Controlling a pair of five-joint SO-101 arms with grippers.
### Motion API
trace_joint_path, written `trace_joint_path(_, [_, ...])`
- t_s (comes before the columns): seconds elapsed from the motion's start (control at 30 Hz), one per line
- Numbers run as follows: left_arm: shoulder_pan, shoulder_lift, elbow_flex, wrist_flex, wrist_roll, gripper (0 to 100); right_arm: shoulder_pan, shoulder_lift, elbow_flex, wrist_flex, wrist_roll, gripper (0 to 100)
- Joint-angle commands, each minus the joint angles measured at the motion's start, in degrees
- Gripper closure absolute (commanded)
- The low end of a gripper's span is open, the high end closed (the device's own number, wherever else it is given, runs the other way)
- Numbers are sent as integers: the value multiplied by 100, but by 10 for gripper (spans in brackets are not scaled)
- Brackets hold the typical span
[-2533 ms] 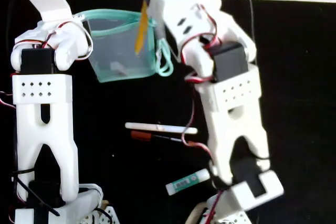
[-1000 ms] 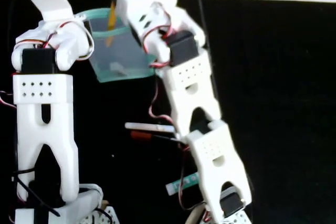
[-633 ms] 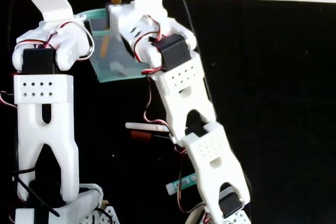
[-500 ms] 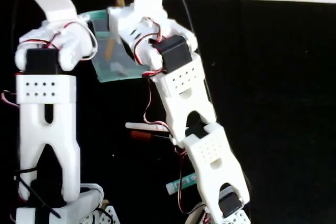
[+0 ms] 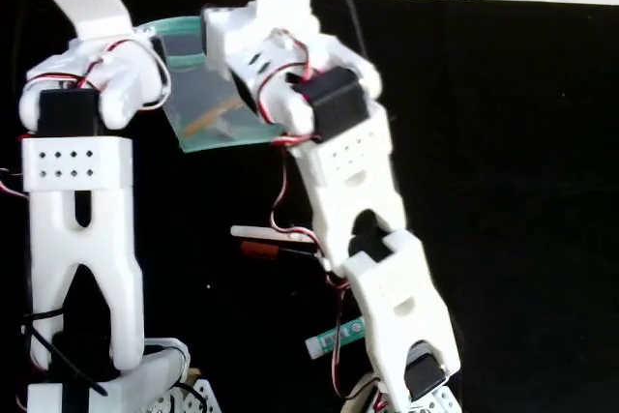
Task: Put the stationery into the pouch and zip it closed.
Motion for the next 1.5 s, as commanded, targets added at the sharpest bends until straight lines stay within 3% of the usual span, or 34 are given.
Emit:
trace_joint_path(0.0, [-13,92,40,0,35,993,-31,-716,-593,242,53,761])
trace_joint_path(0.27, [-4,92,40,0,35,993,-22,-1077,-593,1464,44,761])
trace_joint_path(0.43, [-4,92,40,9,35,993,-4,-1077,-585,1481,62,771])
trace_joint_path(0.63, [-4,92,40,9,35,993,4,-1068,-576,1481,62,872])
trace_joint_path(1.3, [-4,92,40,9,35,993,286,-1631,-558,1499,844,872])
trace_joint_path(1.47, [-4,92,40,9,35,993,303,-2343,488,1499,1319,872])
